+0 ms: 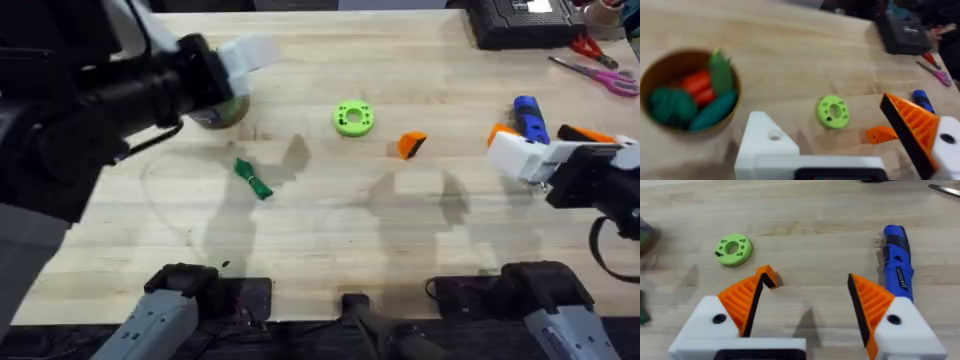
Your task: Pick up the gripper from the table and insert it into the empty holder that is missing its gripper. Then pick up a screw, insert it into the mounting hole, and use the screwdriver to tighten it. Finally, clean up the table by picking up the vegetable and placing it into the bucket.
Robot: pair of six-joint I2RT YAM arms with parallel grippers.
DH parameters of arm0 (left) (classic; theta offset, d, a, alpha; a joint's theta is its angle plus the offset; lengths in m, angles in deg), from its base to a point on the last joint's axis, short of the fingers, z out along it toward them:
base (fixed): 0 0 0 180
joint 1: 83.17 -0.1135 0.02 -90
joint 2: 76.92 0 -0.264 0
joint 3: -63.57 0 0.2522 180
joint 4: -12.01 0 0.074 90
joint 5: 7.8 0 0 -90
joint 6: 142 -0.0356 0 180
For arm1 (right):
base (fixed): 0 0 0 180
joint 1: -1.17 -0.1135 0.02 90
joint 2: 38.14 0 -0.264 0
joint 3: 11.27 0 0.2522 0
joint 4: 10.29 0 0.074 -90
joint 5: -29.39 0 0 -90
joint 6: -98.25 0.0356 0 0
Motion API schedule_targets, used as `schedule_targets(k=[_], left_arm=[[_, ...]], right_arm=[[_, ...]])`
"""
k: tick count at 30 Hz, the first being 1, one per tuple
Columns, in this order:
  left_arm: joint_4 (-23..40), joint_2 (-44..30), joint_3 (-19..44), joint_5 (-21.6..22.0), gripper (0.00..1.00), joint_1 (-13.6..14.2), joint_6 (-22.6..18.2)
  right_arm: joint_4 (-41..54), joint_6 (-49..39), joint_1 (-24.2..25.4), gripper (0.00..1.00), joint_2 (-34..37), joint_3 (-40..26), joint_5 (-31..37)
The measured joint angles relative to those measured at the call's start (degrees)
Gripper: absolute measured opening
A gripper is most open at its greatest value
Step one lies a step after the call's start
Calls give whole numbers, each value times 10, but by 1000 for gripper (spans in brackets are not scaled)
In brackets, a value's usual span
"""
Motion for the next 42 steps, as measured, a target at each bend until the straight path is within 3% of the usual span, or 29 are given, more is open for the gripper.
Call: schedule_targets(k=[5,10,13,14,15,19,20,21,25,42], left_arm=[[-154,36,-66,0,987,63,-81],[-333,160,-225,0,987,117,-118],[-385,246,-310,0,987,143,-128],[-403,318,-378,0,987,164,-133],[-407,377,-429,0,987,179,-136],[-407,445,-476,0,987,190,-137],[-359,496,-491,0,987,190,-138],[-348,504,-492,0,987,190,-138],[-272,511,-492,0,987,191,-138],[-271,507,-492,1,987,191,-138]], right_arm=[[0,0,0,989,0,0,0],[0,0,0,989,0,0,0],[0,0,0,990,0,0,0],[0,0,0,989,0,0,0],[0,0,0,989,0,0,0],[0,0,0,989,0,0,0],[0,0,0,991,0,0,0],[0,0,0,992,0,0,0],[0,-1,0,989,0,0,0],[0,-1,0,988,0,0,0]])
